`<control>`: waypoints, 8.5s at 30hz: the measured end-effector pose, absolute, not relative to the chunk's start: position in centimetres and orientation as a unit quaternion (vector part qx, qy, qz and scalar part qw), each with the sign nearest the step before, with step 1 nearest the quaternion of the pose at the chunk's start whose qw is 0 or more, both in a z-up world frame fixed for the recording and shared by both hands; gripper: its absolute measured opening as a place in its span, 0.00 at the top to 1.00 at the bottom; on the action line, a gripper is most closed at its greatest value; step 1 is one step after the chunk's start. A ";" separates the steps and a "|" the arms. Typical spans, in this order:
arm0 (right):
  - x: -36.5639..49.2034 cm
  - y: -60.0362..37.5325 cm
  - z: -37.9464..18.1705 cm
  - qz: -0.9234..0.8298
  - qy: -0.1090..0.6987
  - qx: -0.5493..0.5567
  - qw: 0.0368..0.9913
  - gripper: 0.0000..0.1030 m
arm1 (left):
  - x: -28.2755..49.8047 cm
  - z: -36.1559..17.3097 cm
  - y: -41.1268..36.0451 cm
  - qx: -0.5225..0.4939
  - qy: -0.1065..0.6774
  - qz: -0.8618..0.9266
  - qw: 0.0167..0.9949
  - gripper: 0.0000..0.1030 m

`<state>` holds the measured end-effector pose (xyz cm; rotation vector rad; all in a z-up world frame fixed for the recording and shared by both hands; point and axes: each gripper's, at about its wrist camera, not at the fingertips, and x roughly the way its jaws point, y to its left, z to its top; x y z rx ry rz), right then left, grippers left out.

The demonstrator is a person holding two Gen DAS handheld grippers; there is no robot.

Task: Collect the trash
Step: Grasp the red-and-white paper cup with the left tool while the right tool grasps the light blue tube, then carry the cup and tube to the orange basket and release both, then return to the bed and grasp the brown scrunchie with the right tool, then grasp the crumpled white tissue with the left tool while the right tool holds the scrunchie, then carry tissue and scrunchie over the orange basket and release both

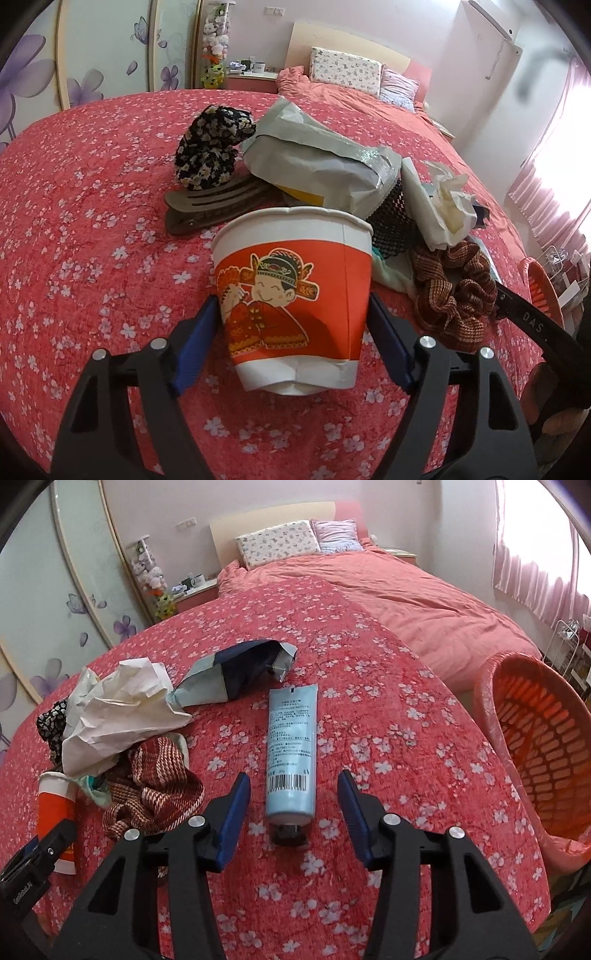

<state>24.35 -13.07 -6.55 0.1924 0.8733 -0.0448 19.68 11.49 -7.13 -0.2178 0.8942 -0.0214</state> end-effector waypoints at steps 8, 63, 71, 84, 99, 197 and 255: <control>24.0 -12.4 -6.8 -0.022 0.412 0.058 0.909 0.73 | 19.9 -7.0 11.4 -0.100 0.433 -0.007 0.896 0.25; 14.0 -33.8 -2.4 -0.192 0.250 0.176 0.933 0.73 | 19.9 0.1 -20.3 0.014 0.369 -0.300 0.880 0.27; 14.0 -36.2 -3.3 -0.195 0.250 0.198 0.928 0.73 | 21.5 -2.1 -25.5 0.038 0.384 -0.334 0.860 0.27; 13.8 -38.9 -4.5 -0.199 0.264 0.257 0.908 0.72 | 23.9 -5.2 -28.3 0.049 0.420 -0.335 0.842 0.18; 13.5 -34.5 -1.7 -0.200 0.264 0.178 0.927 0.62 | 22.7 -3.2 -18.1 0.054 0.402 -0.243 0.881 0.14; 17.9 -20.5 -4.8 -0.071 0.345 0.118 0.929 0.80 | 26.5 -5.0 1.8 -0.058 0.418 -0.081 0.903 0.57; 11.9 -34.8 -0.5 -0.218 0.206 0.183 0.936 0.80 | 19.1 2.3 -19.7 -0.026 0.356 -0.332 0.873 0.64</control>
